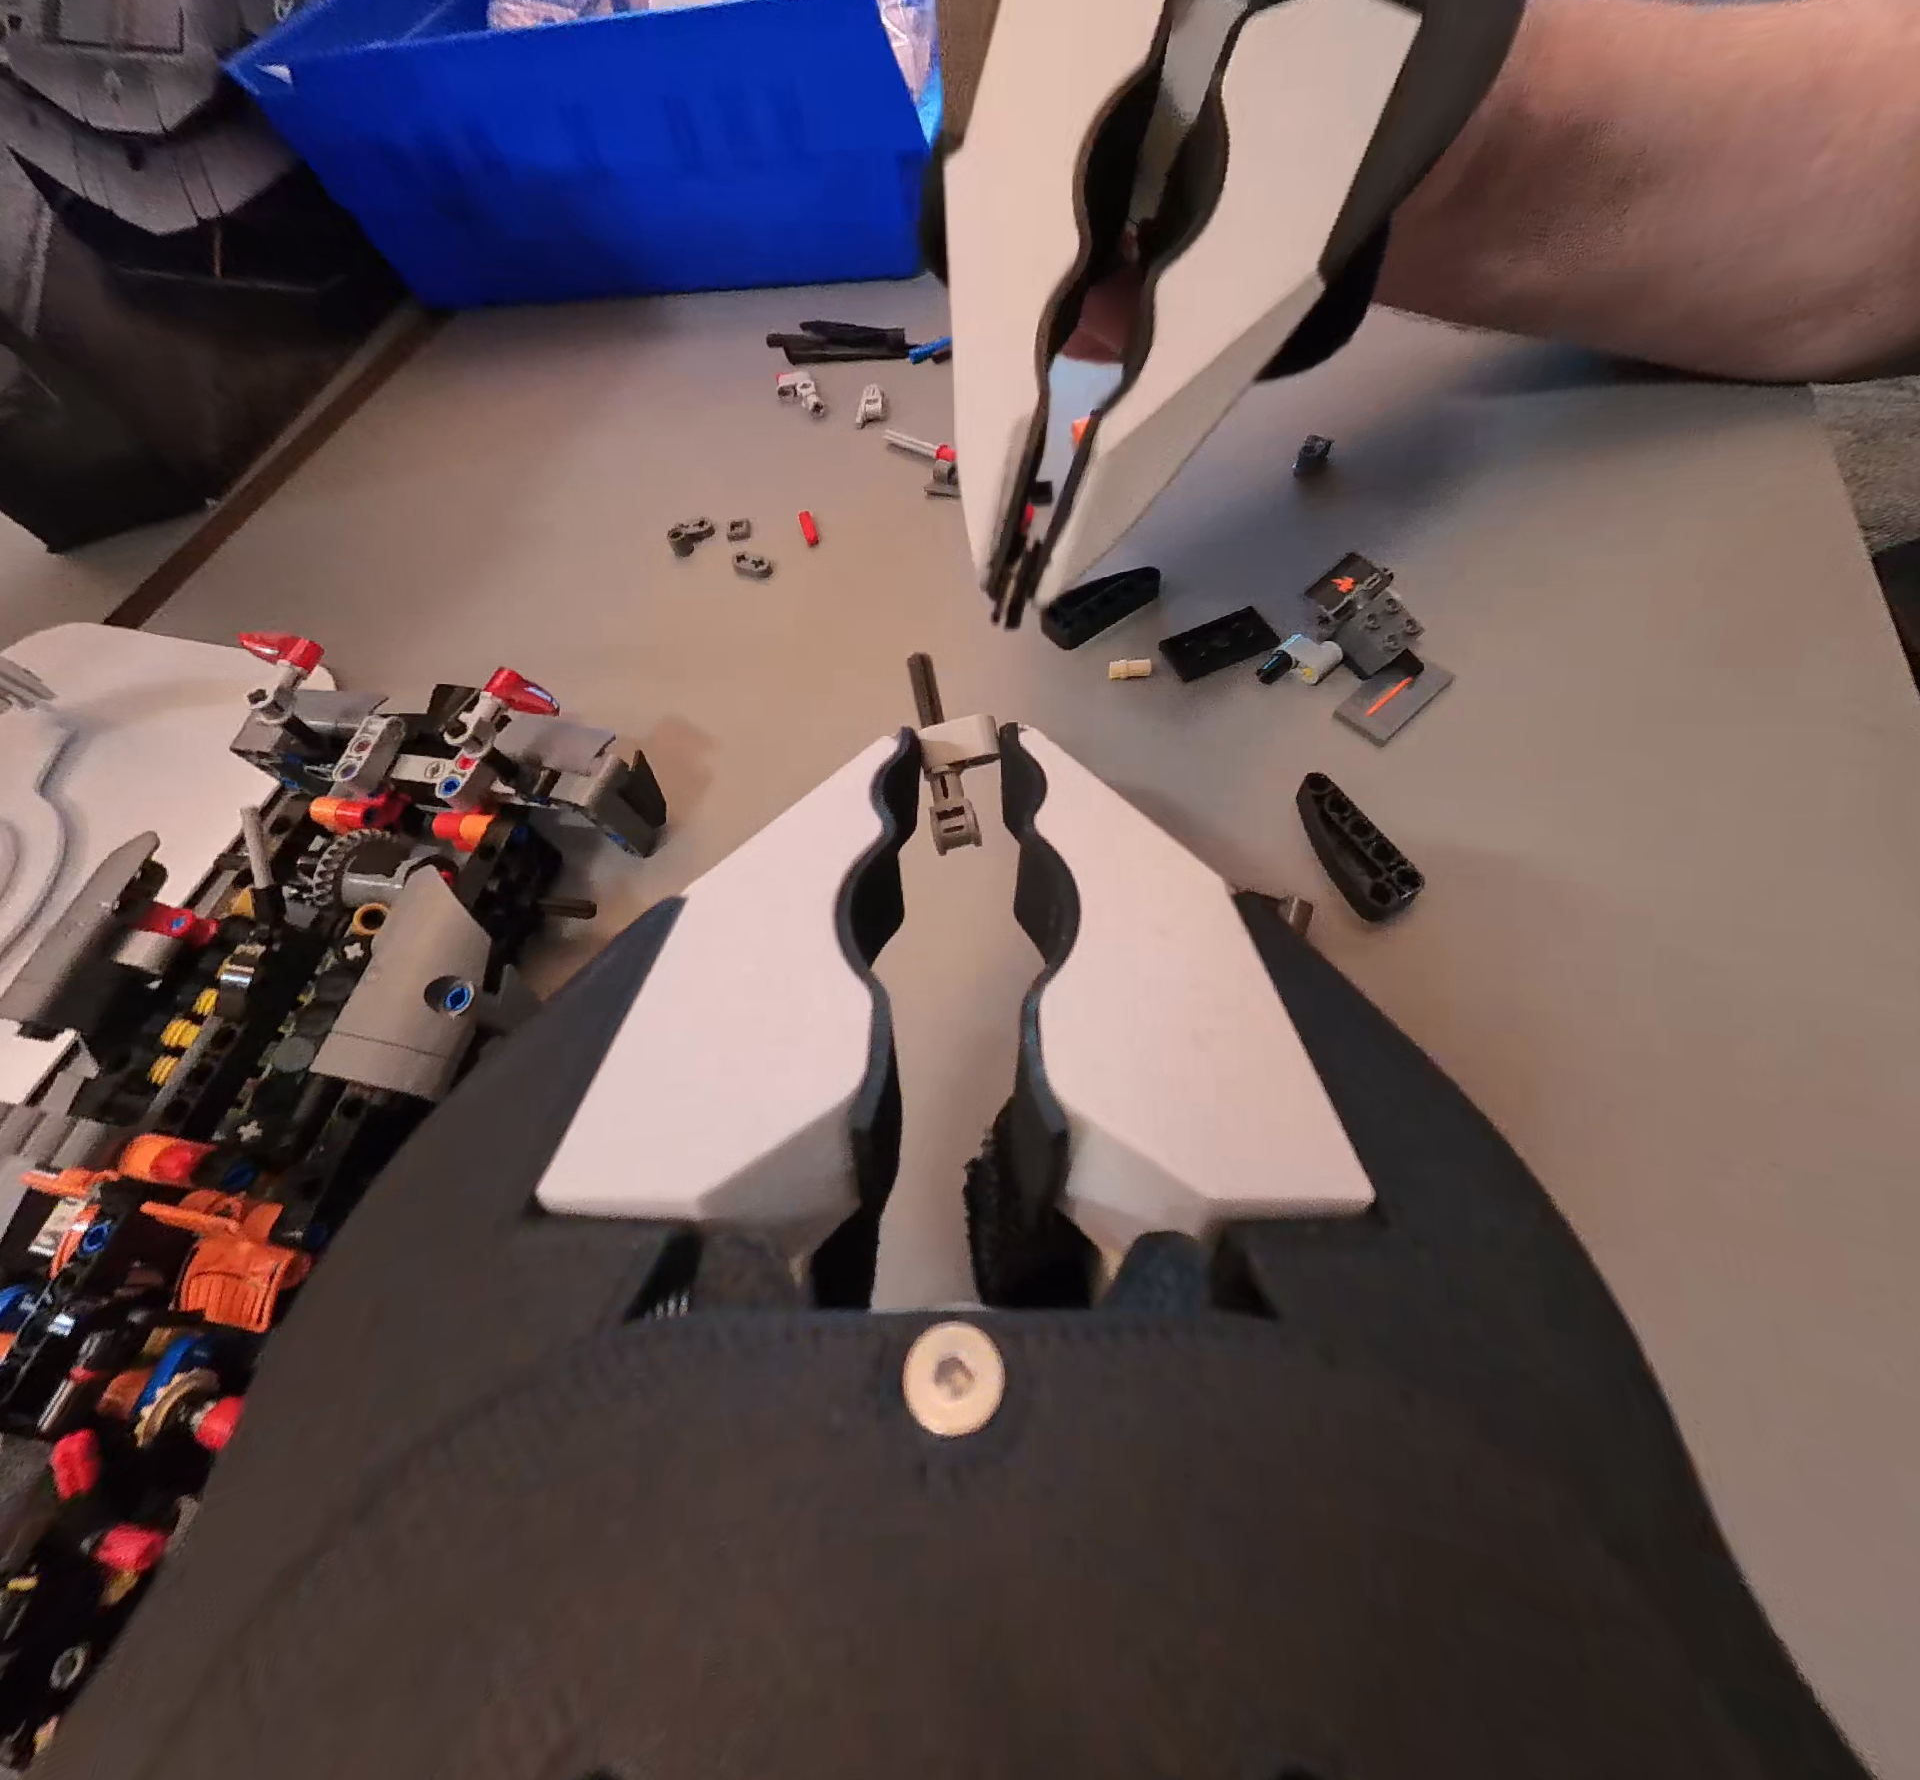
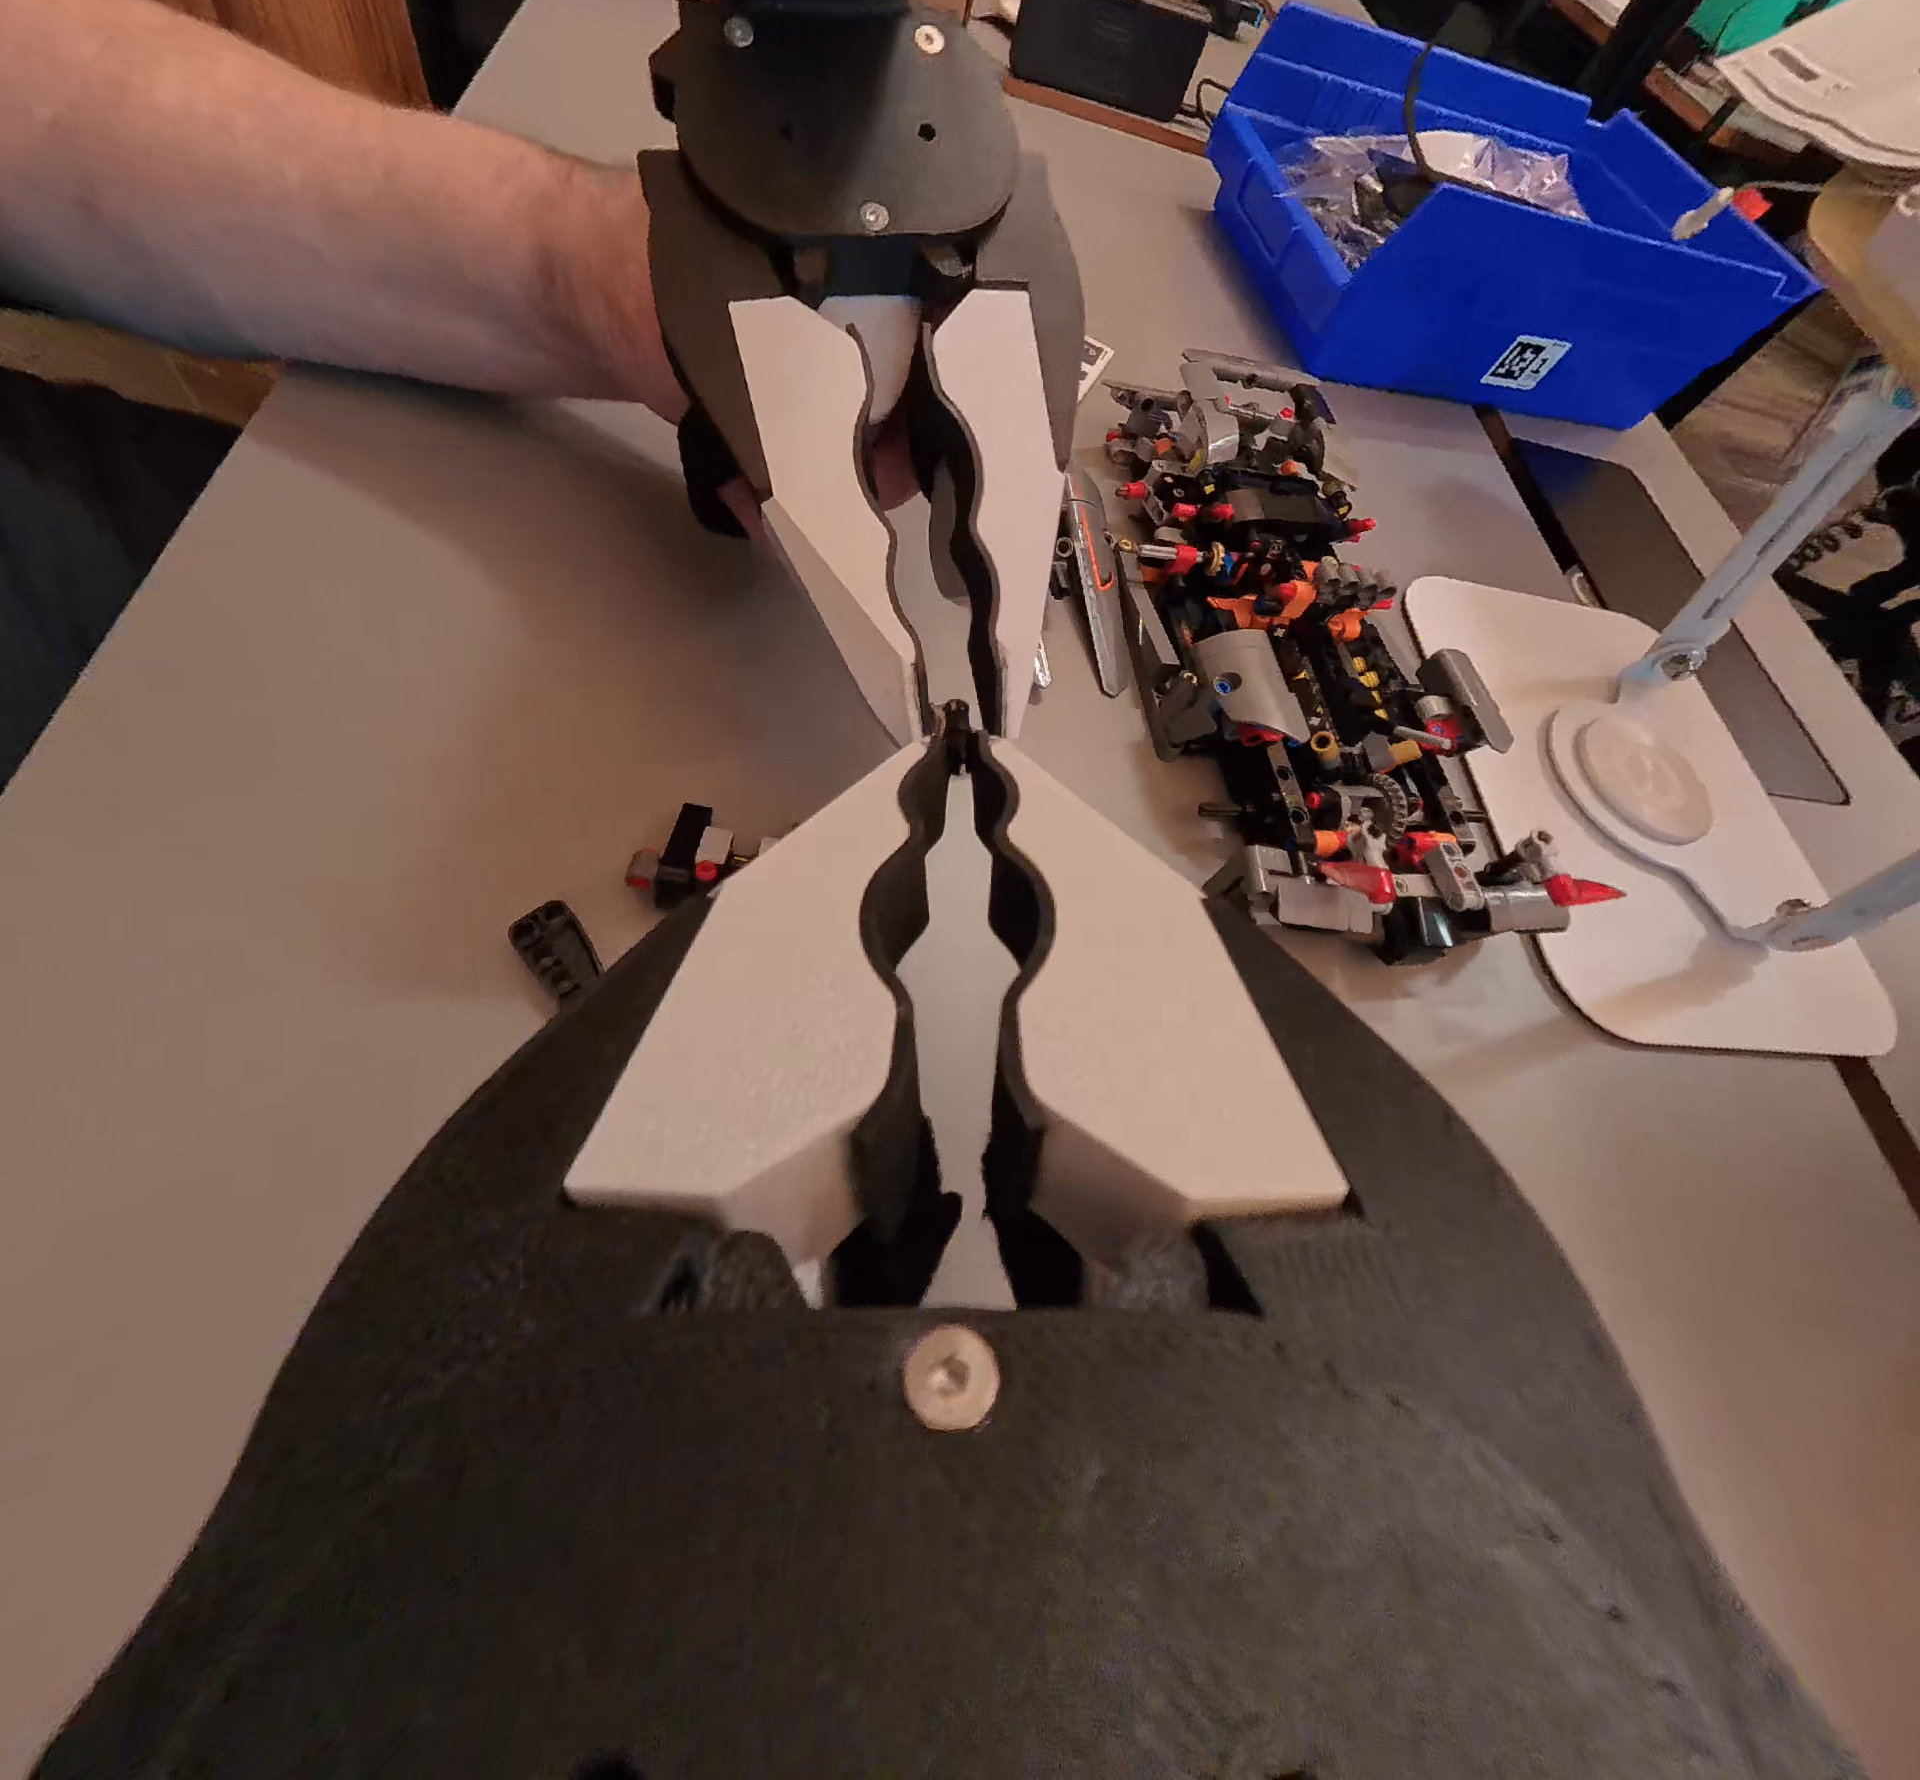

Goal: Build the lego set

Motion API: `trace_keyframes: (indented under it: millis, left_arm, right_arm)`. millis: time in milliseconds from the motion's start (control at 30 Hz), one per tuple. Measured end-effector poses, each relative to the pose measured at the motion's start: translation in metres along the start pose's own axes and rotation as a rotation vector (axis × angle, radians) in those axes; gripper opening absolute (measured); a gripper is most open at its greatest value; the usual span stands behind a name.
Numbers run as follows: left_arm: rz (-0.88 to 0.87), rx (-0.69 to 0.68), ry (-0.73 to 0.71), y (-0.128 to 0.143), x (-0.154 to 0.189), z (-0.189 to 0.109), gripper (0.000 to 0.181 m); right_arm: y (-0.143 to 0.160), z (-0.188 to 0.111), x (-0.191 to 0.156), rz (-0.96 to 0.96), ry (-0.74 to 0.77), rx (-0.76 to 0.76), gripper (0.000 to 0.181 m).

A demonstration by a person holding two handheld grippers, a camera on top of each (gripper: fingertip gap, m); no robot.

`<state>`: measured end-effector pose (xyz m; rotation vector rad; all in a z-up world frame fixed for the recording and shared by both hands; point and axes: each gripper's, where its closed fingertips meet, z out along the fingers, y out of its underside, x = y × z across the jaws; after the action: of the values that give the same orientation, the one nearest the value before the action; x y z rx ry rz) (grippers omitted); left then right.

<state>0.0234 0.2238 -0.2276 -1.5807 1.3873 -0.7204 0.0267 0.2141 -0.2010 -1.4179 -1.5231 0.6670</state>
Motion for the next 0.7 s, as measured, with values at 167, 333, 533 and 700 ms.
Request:
trace_keyframes:
  millis: [167,333,533,700]
  left_arm:
    - [-0.034,0.044,0.038,-0.006,0.002,-0.004,0.013]
    - [-0.042,0.021,0.050,-0.002,0.003,-0.003,0.013]
    - [-0.031,0.004,0.063,0.000,0.007,-0.002,0.013]
    - [-0.023,0.007,0.073,0.000,0.008,-0.001,0.013]
  right_arm:
    - [0.016,0.008,0.000,-0.091,0.042,-0.118,0.002]
    - [0.022,0.014,-0.002,-0.159,0.072,-0.169,0.002]
    - [0.016,0.012,-0.004,-0.162,0.068,-0.145,0.002]
    - [0.019,0.013,-0.007,-0.172,0.048,-0.153,0.002]
